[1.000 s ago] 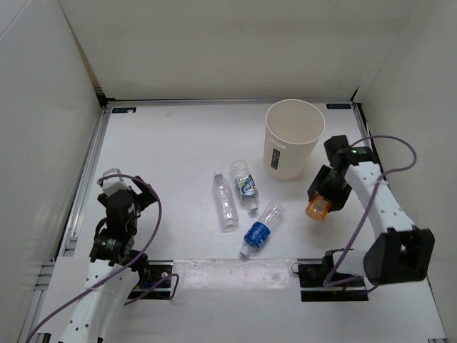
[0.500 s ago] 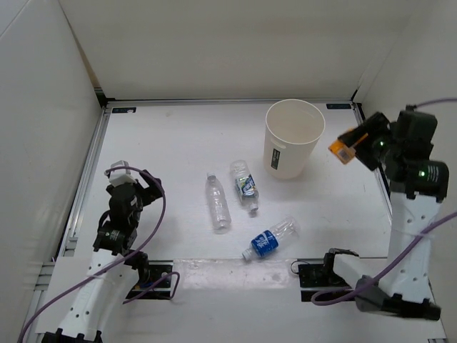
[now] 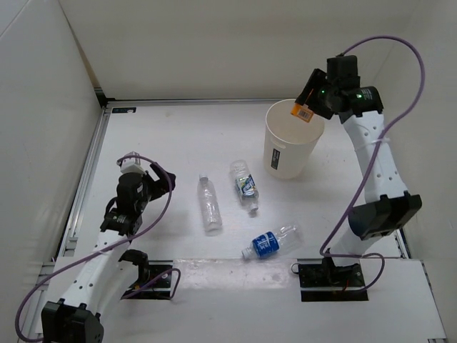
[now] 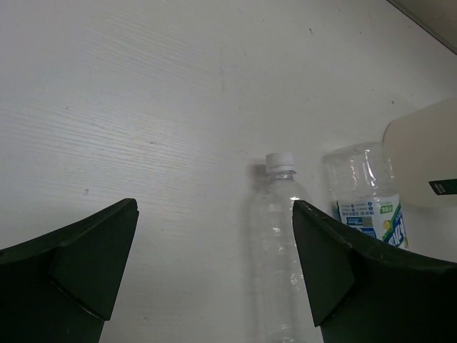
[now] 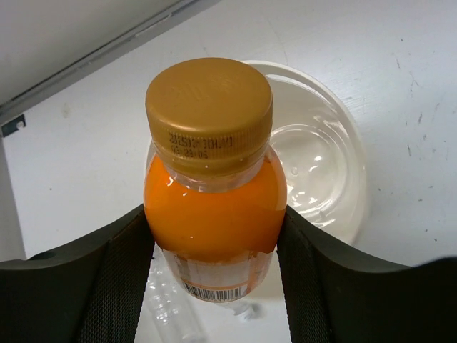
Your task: Put the plastic bottles in the bin
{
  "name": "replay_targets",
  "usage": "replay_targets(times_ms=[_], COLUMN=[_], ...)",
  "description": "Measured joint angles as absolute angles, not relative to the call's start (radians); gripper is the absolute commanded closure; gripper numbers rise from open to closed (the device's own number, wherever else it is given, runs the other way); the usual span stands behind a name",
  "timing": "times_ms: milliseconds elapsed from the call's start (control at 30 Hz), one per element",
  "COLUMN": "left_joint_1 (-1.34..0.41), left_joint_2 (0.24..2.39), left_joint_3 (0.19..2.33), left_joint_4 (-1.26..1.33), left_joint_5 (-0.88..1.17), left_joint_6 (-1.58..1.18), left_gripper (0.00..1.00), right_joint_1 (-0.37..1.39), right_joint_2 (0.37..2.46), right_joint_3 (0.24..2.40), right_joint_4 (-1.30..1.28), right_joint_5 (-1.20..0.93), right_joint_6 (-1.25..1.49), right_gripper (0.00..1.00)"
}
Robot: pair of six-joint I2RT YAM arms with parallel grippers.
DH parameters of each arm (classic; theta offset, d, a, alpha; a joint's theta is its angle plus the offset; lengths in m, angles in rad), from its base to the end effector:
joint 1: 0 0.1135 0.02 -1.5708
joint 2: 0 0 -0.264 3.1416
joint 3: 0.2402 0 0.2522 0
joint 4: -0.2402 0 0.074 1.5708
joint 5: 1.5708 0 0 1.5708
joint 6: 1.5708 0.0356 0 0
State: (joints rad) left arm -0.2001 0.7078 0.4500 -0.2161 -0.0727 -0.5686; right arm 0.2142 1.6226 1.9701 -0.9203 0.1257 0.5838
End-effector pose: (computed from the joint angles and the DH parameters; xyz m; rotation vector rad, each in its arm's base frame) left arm 0.1662 -0.0311 0.2307 -0.4239 2.0238 -0.4039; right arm 0.3287 0.0669 0.4577 0.4688 2.1053 0.3314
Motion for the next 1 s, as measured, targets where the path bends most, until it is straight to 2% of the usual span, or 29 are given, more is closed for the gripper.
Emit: replay_targets(times_ms=[100, 233, 267, 367, 400, 467, 500, 767, 1000], left_joint_1=[-0.200, -0.200, -0.200, -0.200, -0.200, -0.200, -0.200, -0.208, -0.240], left_joint_2=[0.731, 0.760, 0.772, 0.812, 0.830, 0.869, 0.883, 0.924, 1.008], left_joint_3=[0.454, 0.453, 0.452, 0.440, 0.433, 0.419, 0.414, 0.384, 0.390], left_joint_4=[-0.181, -0.149, -0.142, -0.115, -0.105, -0.099, -0.098, -0.096, -0.082], left_joint_5=[-0.047, -0.036, -0.036, -0.037, -0.037, -0.037, -0.037, -0.026, 0.070], left_joint_6=[-0.579, -0.591, -0.595, -0.616, -0.627, -0.649, -0.661, -0.731, -0.714], left_gripper=[0.00, 0.00, 0.00, 0.00, 0.00, 0.00, 0.00, 0.00, 0.00], right_joint_1=[0.237, 0.259, 0.262, 0.273, 0.276, 0.278, 0.276, 0.239, 0.217], right_joint_2=[1.695, 1.755, 1.758, 1.768, 1.769, 1.769, 1.769, 1.765, 1.697], right_joint_3=[2.015, 2.046, 2.046, 2.046, 2.046, 2.046, 2.046, 2.046, 2.046], right_joint_4=[-0.926, -0.947, -0.954, -0.979, -0.986, -0.995, -0.996, -1.000, -1.000], right_joint_5=[0.149, 0.175, 0.179, 0.184, 0.185, 0.186, 0.186, 0.181, 0.146], right_joint_6=[0.569, 0.563, 0.562, 0.556, 0.554, 0.551, 0.550, 0.558, 0.577], right_gripper=[0.83, 0.66, 0.55, 0.37, 0.24, 0.17, 0.11, 0.10, 0.10])
